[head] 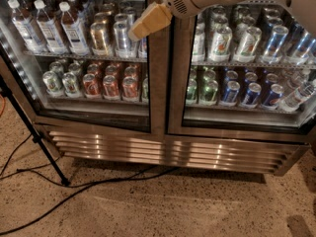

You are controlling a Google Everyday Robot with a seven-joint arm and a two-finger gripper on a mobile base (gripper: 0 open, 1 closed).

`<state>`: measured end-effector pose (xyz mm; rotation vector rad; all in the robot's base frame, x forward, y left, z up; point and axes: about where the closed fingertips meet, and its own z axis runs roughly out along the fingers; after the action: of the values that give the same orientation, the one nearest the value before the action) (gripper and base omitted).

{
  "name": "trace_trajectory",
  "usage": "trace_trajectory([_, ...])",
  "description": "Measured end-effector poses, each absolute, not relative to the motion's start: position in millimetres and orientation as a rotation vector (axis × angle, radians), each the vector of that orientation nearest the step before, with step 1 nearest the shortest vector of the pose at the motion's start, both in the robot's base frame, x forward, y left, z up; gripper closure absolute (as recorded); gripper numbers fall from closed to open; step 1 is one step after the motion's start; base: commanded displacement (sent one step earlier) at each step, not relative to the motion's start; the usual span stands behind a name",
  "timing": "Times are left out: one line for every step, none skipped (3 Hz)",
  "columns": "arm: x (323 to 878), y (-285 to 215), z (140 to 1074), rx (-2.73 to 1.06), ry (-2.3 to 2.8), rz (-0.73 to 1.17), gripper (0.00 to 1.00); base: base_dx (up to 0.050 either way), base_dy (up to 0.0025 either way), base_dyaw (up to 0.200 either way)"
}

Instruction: Open left fridge door

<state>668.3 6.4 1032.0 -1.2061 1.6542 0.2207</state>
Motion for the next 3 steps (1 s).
trace_trajectory([667.2,6.7,1032.6,-1.198,1.653,0.218,0.0,0.0,0.0,0.0])
trace_trajectory([667.7,7.8,1032.6,-1.197,1.653,0.217,0.0,0.0,0.0,0.0])
trace_trajectory([665.7,7.5,1032.4,-1.189,1.652,0.215,0.0,0.0,0.0,0.0])
